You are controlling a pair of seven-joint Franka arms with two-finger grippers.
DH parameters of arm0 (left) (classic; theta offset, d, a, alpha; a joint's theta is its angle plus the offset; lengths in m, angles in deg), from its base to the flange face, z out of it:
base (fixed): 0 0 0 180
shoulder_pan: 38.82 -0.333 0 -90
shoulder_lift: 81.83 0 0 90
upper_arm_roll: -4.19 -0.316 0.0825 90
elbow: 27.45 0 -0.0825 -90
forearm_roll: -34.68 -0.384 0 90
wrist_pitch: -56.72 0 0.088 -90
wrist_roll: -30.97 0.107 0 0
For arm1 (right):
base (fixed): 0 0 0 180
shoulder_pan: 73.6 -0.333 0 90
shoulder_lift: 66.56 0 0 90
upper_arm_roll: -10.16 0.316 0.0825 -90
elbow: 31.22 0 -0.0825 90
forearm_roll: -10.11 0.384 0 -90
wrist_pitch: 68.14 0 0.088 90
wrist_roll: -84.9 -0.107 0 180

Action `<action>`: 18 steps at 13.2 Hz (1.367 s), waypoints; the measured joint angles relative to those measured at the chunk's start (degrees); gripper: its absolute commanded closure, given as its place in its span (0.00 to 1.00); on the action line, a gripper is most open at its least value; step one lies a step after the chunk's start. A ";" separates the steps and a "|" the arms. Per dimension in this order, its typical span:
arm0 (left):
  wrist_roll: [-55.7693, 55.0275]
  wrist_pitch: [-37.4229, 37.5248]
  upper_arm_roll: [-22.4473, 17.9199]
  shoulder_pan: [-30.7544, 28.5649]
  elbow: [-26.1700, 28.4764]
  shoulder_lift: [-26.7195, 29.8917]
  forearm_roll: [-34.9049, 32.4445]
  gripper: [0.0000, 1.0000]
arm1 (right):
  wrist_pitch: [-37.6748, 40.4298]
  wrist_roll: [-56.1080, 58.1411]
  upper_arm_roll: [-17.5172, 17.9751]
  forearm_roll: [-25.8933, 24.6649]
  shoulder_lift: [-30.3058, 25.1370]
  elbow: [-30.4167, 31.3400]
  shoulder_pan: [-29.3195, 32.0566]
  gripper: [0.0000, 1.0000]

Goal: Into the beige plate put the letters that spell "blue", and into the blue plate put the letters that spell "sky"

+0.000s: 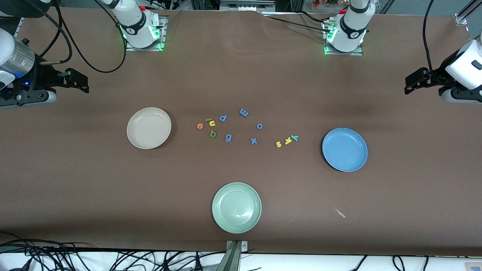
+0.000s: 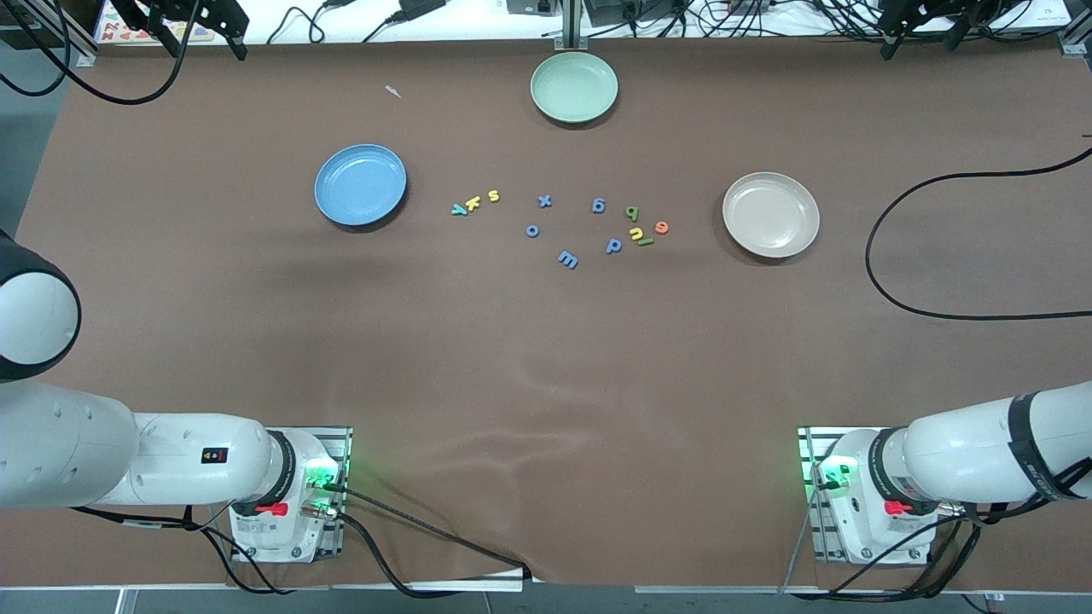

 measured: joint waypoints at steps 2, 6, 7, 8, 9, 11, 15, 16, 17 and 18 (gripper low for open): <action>0.00 0.00 0.00 0.00 0.00 0.00 0.00 0.00 | 0.00 0.00 0.00 0.00 0.00 0.00 0.00 0.00; 0.00 0.00 0.47 0.25 0.00 0.00 0.01 0.00 | 0.00 0.00 0.00 0.00 0.00 0.00 0.00 0.00; 0.00 0.00 0.95 0.53 0.00 0.00 0.02 0.00 | 0.00 0.00 0.00 0.00 0.00 0.00 0.00 0.00; 0.00 0.01 1.53 1.10 0.00 -0.02 0.02 0.00 | 0.00 0.00 -0.01 0.00 0.00 0.00 0.00 0.00; 0.00 0.15 2.56 1.61 0.00 -0.05 0.02 0.00 | 0.00 0.00 -0.02 0.00 0.00 0.00 0.00 0.00; 0.00 0.84 5.57 2.08 0.01 -0.21 0.02 0.00 | 0.00 0.00 -0.02 0.00 0.01 0.00 0.01 0.00; 0.29 1.53 9.48 3.94 0.14 -2.86 0.15 0.00 | 0.01 0.00 -0.03 0.00 0.01 0.00 0.01 0.00; 0.74 1.50 10.58 4.46 0.15 -4.23 0.15 0.00 | 0.01 0.00 -0.03 0.00 0.02 0.00 0.01 0.00; 2.14 1.36 11.60 4.64 0.12 -5.65 0.17 0.00 | 0.01 0.00 -0.03 0.00 0.02 0.00 0.01 0.00; 4.32 1.02 12.90 4.65 0.06 -7.47 0.18 0.00 | 0.02 0.00 -0.04 0.00 0.02 0.00 0.01 0.00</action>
